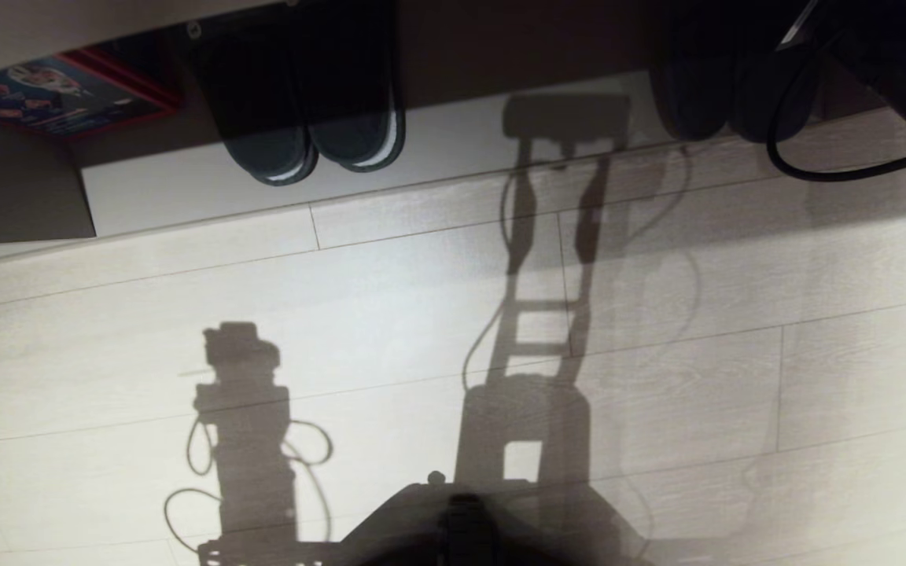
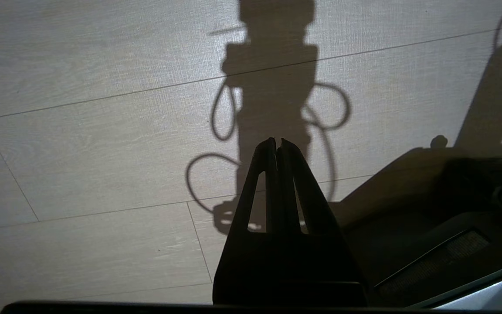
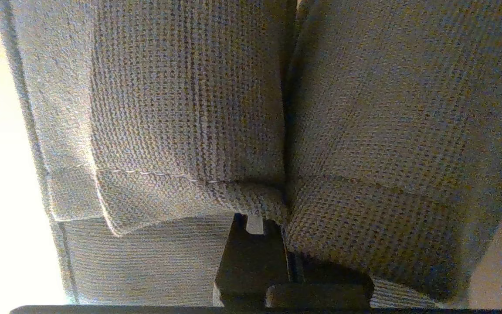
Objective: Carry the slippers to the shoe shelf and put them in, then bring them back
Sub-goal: Place the slippers into the shoe cabinet
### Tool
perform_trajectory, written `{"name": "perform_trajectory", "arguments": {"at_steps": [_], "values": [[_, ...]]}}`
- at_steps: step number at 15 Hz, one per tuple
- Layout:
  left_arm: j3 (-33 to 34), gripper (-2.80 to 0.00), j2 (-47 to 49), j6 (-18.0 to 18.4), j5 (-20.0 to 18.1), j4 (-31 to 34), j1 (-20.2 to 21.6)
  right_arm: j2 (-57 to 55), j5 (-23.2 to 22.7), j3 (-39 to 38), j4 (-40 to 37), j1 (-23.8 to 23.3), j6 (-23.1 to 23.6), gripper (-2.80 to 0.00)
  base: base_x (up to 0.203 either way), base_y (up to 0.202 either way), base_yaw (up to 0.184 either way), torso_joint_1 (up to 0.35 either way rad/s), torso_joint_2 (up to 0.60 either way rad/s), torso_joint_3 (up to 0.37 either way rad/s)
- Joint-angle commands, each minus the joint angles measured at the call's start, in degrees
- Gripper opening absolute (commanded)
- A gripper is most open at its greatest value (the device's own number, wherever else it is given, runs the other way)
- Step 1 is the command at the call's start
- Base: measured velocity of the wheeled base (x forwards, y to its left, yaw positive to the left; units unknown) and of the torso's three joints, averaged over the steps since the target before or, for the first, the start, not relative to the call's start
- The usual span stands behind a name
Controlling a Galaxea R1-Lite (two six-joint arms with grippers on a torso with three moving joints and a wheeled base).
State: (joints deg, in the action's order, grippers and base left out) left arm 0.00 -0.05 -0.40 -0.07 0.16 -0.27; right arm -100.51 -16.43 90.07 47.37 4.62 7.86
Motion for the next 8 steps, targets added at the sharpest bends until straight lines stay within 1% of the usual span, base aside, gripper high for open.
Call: {"name": "perform_trajectory", "arguments": {"at_steps": [1, 2, 3, 4, 8], "values": [[0.1, -2.8, 0.0, 0.0, 0.0, 0.0, 0.0, 0.0, -0.1, -0.7, 1.2, 0.2, -0.2, -2.8, 0.0, 0.0, 0.0, 0.0, 0.0, 0.0], [0.1, -2.8, 0.0, 0.0, 0.0, 0.0, 0.0, 0.0, -0.1, -0.8, 1.4, 0.2, -0.3, -2.8, 0.0, 0.0, 0.0, 0.0, 0.0, 0.0], [0.1, -2.8, 0.0, 0.0, 0.0, 0.0, 0.0, -0.4, -0.1, -1.1, 3.1, 0.2, -0.7, 0.0, 0.0, 0.0, 0.0, 0.0, 0.0, 0.0], [0.1, -2.8, 0.0, 0.0, 0.0, 0.0, 0.0, -0.9, -0.1, -1.5, 5.2, 0.2, -1.2, 0.0, 0.0, 0.0, 0.0, 0.0, 0.0, 0.0], [0.1, -2.8, 0.0, 0.0, 0.0, 0.0, 0.0, -0.8, -0.1, -2.1, 5.2, 0.2, -1.3, 0.0, 0.0, 0.0, 0.0, 0.0, 0.0, 0.0]]}}
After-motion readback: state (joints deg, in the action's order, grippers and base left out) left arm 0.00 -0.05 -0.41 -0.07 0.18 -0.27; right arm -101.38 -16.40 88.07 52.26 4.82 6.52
